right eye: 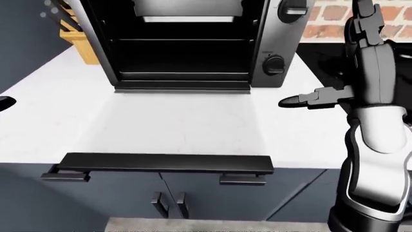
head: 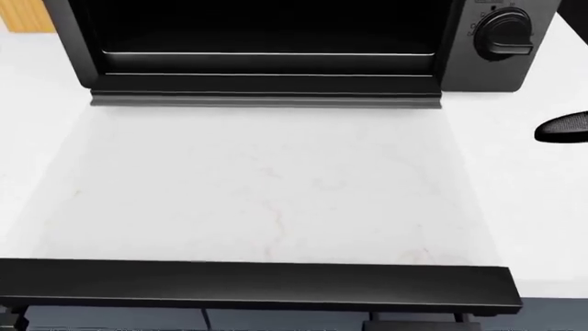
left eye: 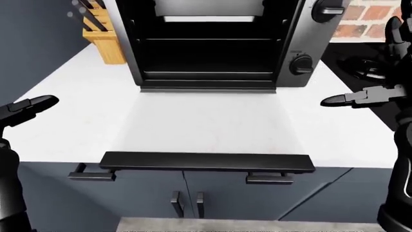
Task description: Close the toaster oven door.
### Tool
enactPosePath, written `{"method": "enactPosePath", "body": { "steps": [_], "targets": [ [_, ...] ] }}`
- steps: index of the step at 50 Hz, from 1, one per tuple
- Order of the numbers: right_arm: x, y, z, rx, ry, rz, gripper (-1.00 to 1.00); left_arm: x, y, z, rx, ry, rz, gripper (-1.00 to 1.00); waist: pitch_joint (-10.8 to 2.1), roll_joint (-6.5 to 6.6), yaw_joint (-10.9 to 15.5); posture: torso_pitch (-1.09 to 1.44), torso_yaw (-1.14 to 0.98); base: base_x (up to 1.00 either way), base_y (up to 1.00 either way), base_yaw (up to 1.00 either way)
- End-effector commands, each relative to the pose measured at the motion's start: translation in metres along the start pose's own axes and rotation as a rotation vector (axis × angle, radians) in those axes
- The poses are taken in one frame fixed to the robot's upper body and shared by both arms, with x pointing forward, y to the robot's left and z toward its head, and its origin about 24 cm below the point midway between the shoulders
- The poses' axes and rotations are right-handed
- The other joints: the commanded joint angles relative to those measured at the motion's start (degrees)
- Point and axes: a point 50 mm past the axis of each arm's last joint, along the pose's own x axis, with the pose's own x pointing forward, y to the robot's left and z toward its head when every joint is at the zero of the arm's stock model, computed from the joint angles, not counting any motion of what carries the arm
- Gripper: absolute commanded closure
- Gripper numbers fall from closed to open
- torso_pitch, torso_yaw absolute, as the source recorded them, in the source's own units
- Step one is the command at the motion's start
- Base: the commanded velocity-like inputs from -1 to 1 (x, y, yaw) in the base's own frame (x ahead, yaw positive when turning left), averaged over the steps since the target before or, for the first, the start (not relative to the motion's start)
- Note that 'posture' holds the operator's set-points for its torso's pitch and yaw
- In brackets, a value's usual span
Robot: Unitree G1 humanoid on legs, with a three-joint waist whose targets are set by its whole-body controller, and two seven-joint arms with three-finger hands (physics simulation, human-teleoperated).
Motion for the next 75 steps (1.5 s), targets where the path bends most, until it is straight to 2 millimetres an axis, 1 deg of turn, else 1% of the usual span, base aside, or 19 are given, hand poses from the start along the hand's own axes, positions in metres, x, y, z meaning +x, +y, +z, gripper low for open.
{"method": "enactPosePath", "body": {
  "steps": [1, 25, 46, 75],
  "targets": [
    [0.000, -0.006, 0.013, -0.030, -0.070, -0.018, -1.00, 0.004, -0.001, 0.022, -0.002, -0.098, -0.008, -1.00, -1.14, 0.24, 0.01, 0.00, 0.00, 0.00, 0.00, 0.00],
    [-0.006, 0.002, -0.002, -0.076, -0.053, 0.020, -1.00, 0.003, 0.000, 0.022, -0.001, -0.098, -0.009, -1.00, -1.47, 0.36, 0.05, 0.00, 0.00, 0.00, 0.00, 0.00],
    [-0.012, 0.011, -0.012, -0.096, -0.032, 0.058, -1.00, 0.003, -0.001, 0.024, -0.002, -0.099, -0.013, -1.00, -1.73, 0.39, -0.04, 0.00, 0.00, 0.00, 0.00, 0.00],
    [-0.022, 0.020, -0.026, -0.130, -0.010, 0.116, -1.00, 0.002, 0.001, 0.024, -0.002, -0.099, -0.011, -1.00, -1.63, 0.53, -0.16, 0.00, 0.00, 0.00, 0.00, 0.00]
  ]
}}
